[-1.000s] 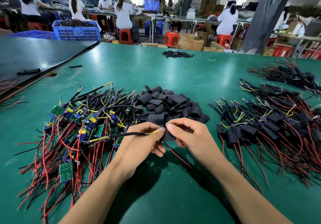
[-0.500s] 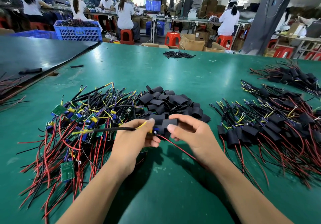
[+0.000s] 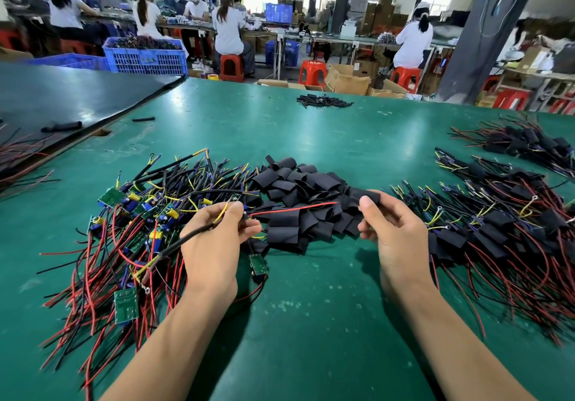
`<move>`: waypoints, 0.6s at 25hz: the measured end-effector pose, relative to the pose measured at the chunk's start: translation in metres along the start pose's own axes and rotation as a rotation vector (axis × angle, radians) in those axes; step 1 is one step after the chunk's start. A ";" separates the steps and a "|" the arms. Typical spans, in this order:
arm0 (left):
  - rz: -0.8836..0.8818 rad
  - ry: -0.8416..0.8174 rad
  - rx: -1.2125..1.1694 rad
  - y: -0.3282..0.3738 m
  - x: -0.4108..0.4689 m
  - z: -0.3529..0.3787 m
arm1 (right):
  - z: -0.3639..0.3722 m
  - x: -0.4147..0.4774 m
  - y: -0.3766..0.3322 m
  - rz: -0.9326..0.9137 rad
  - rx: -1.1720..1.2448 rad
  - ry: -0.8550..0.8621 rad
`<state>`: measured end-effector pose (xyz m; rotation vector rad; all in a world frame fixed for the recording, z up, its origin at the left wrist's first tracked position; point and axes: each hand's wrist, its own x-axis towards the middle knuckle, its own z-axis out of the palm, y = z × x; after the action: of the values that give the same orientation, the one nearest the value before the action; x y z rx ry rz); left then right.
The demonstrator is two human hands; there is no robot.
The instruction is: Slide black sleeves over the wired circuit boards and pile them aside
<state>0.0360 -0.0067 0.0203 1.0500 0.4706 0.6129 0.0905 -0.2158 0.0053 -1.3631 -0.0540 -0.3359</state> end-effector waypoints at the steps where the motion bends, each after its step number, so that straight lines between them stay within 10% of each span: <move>1: -0.004 -0.003 -0.010 0.001 -0.001 0.000 | 0.000 0.000 -0.001 0.020 0.032 0.008; 15: 0.002 -0.018 -0.028 0.002 -0.002 -0.001 | 0.006 -0.006 -0.003 0.058 0.054 -0.147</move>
<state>0.0338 -0.0064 0.0220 1.0287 0.4440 0.6102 0.0852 -0.2090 0.0081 -1.3311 -0.1448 -0.1843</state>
